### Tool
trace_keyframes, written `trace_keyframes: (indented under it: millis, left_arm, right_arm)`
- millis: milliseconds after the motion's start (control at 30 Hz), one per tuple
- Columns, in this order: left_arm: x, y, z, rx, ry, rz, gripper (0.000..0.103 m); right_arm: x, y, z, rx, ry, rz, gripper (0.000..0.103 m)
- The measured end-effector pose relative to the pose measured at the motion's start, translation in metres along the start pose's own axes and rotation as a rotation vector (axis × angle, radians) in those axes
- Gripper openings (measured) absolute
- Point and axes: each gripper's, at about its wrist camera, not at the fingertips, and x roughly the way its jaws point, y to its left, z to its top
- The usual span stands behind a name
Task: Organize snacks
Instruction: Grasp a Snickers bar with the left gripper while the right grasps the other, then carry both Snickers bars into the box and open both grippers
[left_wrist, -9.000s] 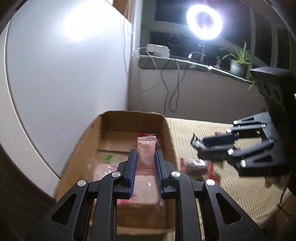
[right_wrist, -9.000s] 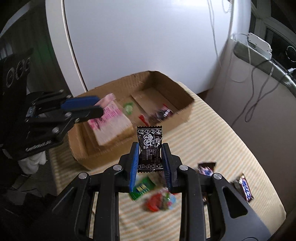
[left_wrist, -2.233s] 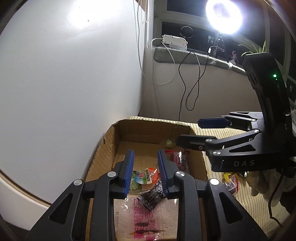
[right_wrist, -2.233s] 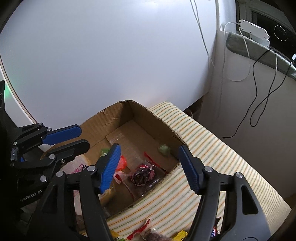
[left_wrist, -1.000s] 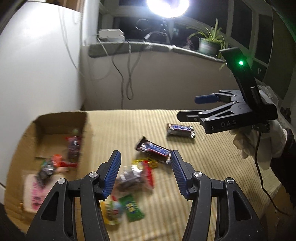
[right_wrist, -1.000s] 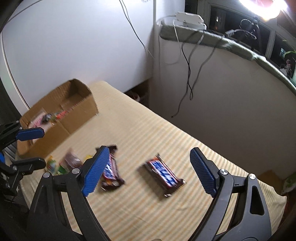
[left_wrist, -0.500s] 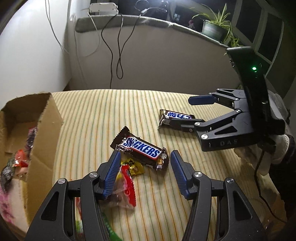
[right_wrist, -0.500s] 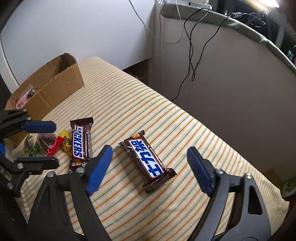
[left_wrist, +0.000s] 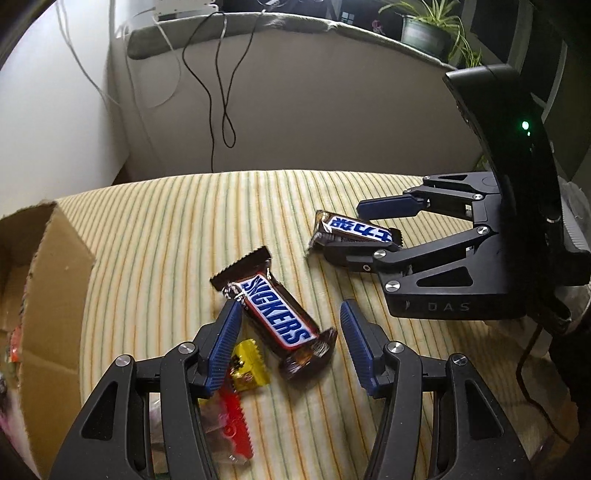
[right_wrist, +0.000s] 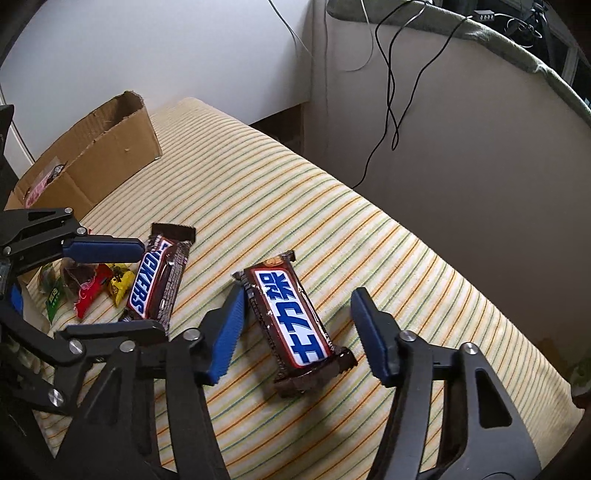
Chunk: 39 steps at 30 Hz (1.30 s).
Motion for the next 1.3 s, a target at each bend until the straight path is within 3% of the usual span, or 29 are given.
trace_keyframes:
  millis: [67, 167, 233, 467, 833, 1300]
  left_arm:
    - [0.004, -0.004, 0.000, 0.008, 0.006, 0.004, 0.050]
    - [0.009, -0.005, 0.000, 0.005, 0.018, 0.012, 0.031]
    - [0.010, -0.004, 0.000, 0.004, 0.009, 0.023, 0.027]
    - [0.006, -0.009, -0.004, 0.005, -0.006, 0.022, 0.027]
    - [-0.038, 0.003, -0.007, 0.005, -0.090, 0.012, 0.027]
    - [-0.100, 0.031, -0.018, -0.018, -0.194, 0.072, 0.027]
  right_arm:
    - [0.001, -0.001, -0.002, 0.000, 0.004, -0.005, 0.049]
    - [0.000, -0.004, -0.002, 0.014, -0.002, -0.004, 0.036]
    - [-0.001, -0.007, -0.003, 0.025, -0.004, -0.005, 0.030]
    - [-0.004, -0.007, -0.006, 0.032, -0.006, -0.013, 0.030]
    - [-0.040, 0.002, -0.006, 0.046, -0.055, -0.030, 0.030]
    - [-0.086, 0.047, 0.012, -0.009, -0.138, -0.029, 0.030]
